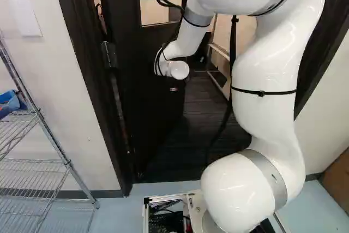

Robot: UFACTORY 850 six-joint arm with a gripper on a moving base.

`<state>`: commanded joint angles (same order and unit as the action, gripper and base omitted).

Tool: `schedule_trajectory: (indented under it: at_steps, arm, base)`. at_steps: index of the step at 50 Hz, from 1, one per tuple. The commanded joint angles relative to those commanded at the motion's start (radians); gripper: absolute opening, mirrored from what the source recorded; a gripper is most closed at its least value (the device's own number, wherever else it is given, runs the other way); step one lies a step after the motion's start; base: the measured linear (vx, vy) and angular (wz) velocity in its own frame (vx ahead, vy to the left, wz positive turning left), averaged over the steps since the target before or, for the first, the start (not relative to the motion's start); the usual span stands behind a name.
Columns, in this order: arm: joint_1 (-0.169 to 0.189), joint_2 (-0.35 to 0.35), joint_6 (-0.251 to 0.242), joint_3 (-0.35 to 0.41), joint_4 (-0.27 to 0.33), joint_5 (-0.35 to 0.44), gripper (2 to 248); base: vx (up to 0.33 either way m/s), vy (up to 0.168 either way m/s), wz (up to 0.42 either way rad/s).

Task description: Open the door and move inside

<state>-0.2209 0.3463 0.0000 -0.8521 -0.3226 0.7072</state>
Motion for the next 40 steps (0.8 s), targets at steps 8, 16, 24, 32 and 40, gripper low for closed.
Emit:
schedule_trajectory:
  at_steps: [8, 16, 24, 32, 40]
  arm:
    - [-0.011, 0.024, 0.000, -0.029, 0.000, 0.000, 247]
    - [-0.021, 0.047, 0.000, -0.057, 0.005, 0.000, 247]
    - [-0.032, 0.067, 0.000, -0.082, 0.016, 0.000, 247]
    - [-0.043, 0.085, 0.000, -0.106, 0.029, 0.000, 247]
    - [-0.053, 0.104, 0.000, -0.130, 0.043, 0.000, 247]
  base:
    - [0.000, 0.000, 0.000]
    - [0.000, 0.000, 0.000]
    - [0.000, 0.000, 0.000]
    - [0.000, 0.000, 0.000]
    - [0.000, 0.000, 0.000]
